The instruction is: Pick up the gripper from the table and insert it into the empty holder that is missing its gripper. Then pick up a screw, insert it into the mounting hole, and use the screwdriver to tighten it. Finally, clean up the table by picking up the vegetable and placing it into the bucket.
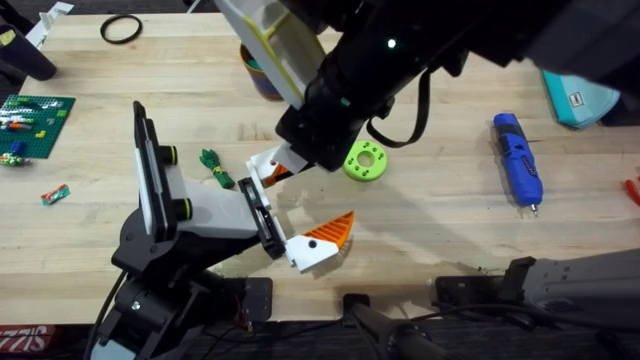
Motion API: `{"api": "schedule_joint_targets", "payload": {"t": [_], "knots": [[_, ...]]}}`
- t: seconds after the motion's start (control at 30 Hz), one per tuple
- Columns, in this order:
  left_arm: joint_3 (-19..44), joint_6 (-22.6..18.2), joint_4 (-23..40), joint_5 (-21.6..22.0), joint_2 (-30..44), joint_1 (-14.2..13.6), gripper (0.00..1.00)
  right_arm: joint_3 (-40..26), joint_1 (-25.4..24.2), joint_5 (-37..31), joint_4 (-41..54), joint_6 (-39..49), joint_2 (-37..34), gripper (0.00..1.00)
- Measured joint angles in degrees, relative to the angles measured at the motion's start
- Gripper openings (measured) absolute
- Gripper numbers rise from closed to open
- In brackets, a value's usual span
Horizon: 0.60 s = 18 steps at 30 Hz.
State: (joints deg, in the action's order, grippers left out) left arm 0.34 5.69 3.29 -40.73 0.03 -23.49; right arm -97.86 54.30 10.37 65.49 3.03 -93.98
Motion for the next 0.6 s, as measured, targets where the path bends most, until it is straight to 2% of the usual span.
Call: {"api": "schedule_joint_targets", "payload": {"t": [0.6], "knots": [[0.0,0.0,0.0,0.0,0.0,0.0,0.983,0.0,1.3,0.0,-3.0,0.0,0.6,0.006]]}}
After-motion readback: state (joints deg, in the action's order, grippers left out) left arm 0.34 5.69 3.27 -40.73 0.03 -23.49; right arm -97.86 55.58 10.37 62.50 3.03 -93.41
